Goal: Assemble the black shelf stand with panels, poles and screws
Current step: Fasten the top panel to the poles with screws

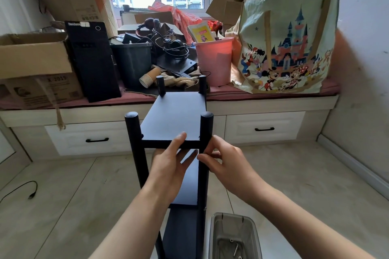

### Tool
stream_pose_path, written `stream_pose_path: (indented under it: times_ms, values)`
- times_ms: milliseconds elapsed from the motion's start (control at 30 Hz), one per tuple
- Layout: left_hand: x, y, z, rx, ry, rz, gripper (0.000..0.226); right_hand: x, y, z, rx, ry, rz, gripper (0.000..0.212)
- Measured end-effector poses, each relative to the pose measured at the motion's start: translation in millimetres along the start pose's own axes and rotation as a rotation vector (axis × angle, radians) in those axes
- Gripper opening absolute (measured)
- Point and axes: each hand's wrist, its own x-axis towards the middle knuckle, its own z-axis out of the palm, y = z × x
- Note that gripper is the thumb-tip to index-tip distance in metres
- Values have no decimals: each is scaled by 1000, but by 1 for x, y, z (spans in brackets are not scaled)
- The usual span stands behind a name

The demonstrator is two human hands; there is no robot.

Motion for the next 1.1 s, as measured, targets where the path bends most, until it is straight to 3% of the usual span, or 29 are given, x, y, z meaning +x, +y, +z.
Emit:
stream_pose_path:
  times_ms: [267,533,700,833,1100]
  values:
    - [-2,-6,6,113,-56,-20,36,-1,1,2,-12,17,-2,14]
    - [2,-2,1,123,-127,-45,53,-2,-5,-20,-22,-113,25,16]
    - [3,-7,-1,81,-140,-47,60,-15,-13,-48,96,32,61,7]
    - [4,-14,-3,114,-149,-10,45,-24,-13,-59,205,140,42,6]
    - [5,-16,-4,121,-118,-7,33,-31,-10,-55,261,182,39,12]
